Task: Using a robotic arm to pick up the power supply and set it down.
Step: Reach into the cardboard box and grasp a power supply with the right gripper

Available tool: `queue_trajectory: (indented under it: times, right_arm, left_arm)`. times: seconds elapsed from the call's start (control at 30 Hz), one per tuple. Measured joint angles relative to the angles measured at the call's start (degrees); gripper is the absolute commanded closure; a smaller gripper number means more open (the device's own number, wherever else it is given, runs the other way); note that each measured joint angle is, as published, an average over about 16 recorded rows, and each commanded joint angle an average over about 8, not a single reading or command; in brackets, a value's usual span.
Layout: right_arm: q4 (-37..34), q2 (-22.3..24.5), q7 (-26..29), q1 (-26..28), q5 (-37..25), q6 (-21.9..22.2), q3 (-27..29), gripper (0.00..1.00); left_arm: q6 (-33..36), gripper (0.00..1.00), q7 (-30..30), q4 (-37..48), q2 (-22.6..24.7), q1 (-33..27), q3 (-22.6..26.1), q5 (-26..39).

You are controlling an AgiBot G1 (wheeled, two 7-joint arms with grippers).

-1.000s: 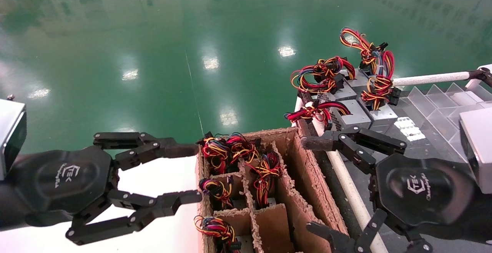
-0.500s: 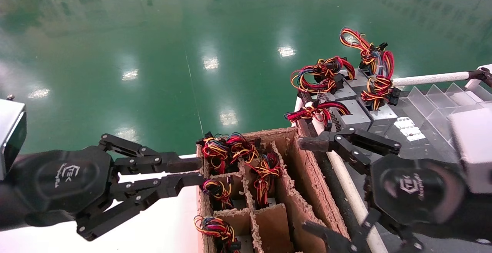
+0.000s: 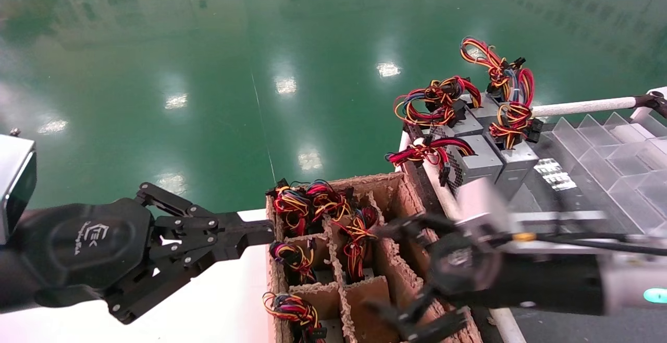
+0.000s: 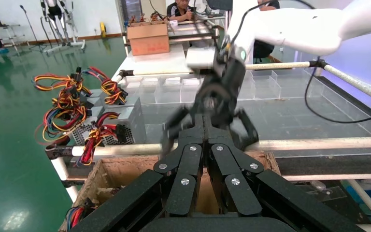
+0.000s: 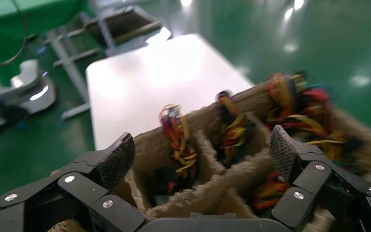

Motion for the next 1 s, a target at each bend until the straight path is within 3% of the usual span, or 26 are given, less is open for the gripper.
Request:
queue_trajectory:
  times: [0.07,0.1,0.13,0.37,0.4,1.0]
  right_arm:
    - [-1.20,-2.01,0.90,1.46,-2.07,-0.51,-1.75,0.00]
    - [-1.83,-3.04,1.27,2.18,-3.02,-0.83,-2.60,0.00]
    - [-2.50,-4.05,1.54,2.87,-3.87,-1.14,-3.37,0.07]
    - [-7.15,-10.25,0.99,6.76,-8.92,-2.75,-7.54,0.94]
    - [-7.70,-10.94,0.69,7.15,-9.54,-2.81,-7.96,1.00]
    - [-11.41,-17.54,-4.04,8.90,-15.79,0.71,-11.03,1.00]
  left_arm:
    - [0.00,0.00,0.00,0.00,0.00,0.00,0.00,0.00]
    - [0.00,0.00,0.00,0.00,0.00,0.00,0.00,0.00]
    - [0.00,0.00,0.00,0.00,0.00,0.00,0.00,0.00]
    - [0.00,0.00,0.00,0.00,0.00,0.00,0.01,0.00]
    - [0.00,0.00,0.00,0.00,0.00,0.00,0.01,0.00]
    - [-0.01,0.00,0.01,0.00,-0.01,0.00,0.02,-0.01]
